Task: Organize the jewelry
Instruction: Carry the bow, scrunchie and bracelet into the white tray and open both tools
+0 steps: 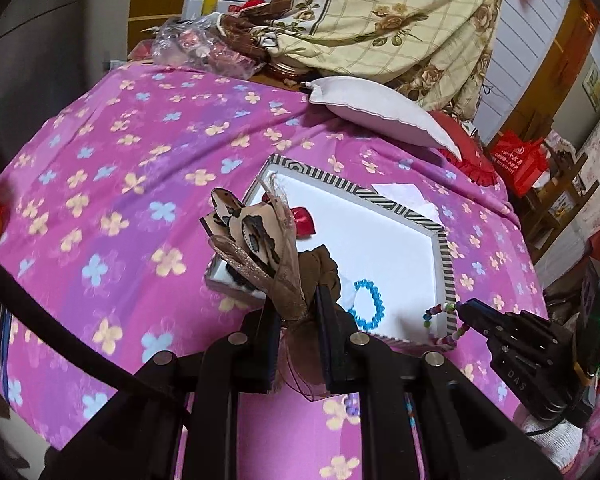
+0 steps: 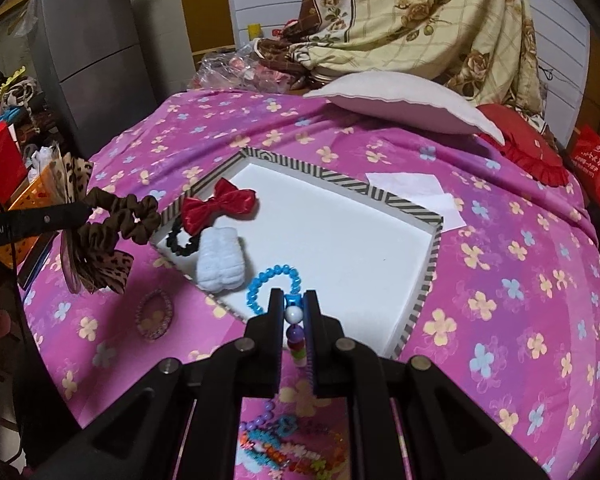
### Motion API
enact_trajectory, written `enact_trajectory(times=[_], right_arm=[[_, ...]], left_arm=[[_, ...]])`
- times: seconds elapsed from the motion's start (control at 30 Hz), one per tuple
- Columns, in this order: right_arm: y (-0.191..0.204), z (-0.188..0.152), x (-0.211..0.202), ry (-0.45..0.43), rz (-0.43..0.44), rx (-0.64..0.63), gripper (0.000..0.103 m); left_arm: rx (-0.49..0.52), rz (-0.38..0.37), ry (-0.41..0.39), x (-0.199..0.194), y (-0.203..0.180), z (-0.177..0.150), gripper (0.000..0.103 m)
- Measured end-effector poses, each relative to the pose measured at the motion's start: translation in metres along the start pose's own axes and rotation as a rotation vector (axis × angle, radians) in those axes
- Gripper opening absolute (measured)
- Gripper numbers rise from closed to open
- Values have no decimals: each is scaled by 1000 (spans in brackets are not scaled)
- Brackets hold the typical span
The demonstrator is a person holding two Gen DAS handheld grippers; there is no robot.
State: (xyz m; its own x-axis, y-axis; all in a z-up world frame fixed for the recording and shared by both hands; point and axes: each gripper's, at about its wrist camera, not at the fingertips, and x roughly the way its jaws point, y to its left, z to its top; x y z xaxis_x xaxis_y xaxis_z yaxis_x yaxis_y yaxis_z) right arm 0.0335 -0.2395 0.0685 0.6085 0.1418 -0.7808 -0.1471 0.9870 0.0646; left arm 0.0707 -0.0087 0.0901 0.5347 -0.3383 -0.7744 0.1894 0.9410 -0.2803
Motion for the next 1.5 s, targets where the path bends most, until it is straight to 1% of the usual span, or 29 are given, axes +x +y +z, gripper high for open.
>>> enact_trajectory(times=[0.13, 0.3, 0.5, 0.63, 0.7, 0.77, 0.83, 0.97, 1.1, 1.2, 1.23, 1.3, 1.43, 1.5], right_arm=[[-9, 6, 15, 17, -3, 13, 9], [-16, 11, 35, 41, -8, 19, 9], [-22, 25, 60, 58, 9, 24, 9], [-26, 37, 81, 75, 28, 28, 9], [-32, 42, 94, 90, 39, 45, 9], [-40, 47, 108, 106, 32, 61, 9], [-49, 48, 119, 119, 15, 76, 9], [-72, 43, 140, 158, -18, 138, 9], [-75, 36, 153, 176, -17, 145, 10], [-73, 33, 157, 184, -8, 160, 10], [-73, 32, 157, 187, -6, 167, 12], [-73, 30, 155, 187, -6, 178, 22], [-72, 27, 144, 176, -7, 178, 23], [-71, 25, 135, 165, -6, 180, 27]], left_arm=[[32, 18, 5, 18, -12, 12, 28], [57, 21, 14, 41, -25, 24, 28], [90, 7, 37, 76, -45, 40, 28], [92, -20, 65, 102, -54, 49, 28], [90, -20, 80, 118, -57, 55, 28], [89, -21, 96, 132, -58, 58, 28], [83, -11, 117, 146, -56, 60, 28], [61, 39, 159, 170, -45, 57, 28], [50, 56, 183, 184, -38, 52, 29], [59, 66, 182, 187, -39, 49, 29], [61, 70, 177, 187, -40, 49, 29], [66, 72, 168, 187, -40, 48, 29], [84, 87, 154, 184, -42, 49, 35], [87, 87, 151, 182, -43, 49, 38]])
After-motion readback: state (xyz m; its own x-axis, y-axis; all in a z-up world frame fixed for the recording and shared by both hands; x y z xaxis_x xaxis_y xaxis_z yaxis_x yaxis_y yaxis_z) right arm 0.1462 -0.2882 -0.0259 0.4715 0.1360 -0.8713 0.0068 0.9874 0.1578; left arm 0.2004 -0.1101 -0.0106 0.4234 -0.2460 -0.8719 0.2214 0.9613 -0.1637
